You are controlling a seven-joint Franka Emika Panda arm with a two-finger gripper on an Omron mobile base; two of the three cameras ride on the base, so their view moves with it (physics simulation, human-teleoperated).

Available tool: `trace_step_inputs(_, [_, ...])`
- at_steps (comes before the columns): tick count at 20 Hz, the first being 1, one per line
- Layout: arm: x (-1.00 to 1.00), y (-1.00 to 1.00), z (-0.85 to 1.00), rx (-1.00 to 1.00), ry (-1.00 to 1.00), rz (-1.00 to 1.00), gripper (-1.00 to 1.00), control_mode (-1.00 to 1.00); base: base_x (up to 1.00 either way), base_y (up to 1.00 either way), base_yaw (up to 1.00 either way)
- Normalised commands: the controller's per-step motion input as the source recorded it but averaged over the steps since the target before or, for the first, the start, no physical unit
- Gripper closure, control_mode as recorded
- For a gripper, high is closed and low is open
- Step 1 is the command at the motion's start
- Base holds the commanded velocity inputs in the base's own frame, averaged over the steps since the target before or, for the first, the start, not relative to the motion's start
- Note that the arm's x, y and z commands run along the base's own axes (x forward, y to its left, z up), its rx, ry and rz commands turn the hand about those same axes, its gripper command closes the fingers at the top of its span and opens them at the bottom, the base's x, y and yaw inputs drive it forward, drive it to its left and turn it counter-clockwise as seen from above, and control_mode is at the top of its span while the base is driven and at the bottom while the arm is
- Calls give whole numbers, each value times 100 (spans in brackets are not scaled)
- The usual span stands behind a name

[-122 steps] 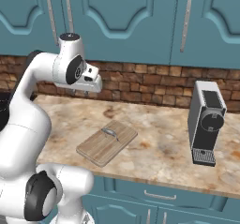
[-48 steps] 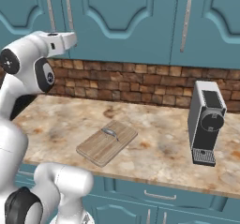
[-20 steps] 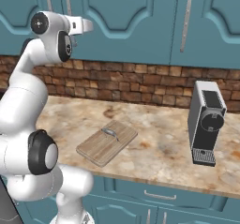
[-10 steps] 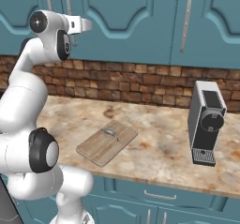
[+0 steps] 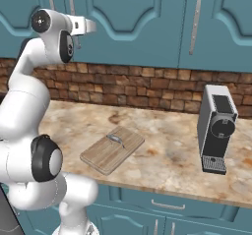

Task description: Open the cabinet, retrieve the rolling pin, and place it next to the meat on the cutting board to prepare for tenderizing.

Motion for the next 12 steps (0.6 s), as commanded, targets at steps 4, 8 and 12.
trace_step_inputs(4, [-15,0,-10,0,-3,7,100,-100,0,0,0])
trace_step_inputs(8, [-58,-1,-7,0,-2,11,100,-100,0,0,0])
trace_step_inputs(12, [-87,-12,-10,0,-1,11,100,-100,0,0,0])
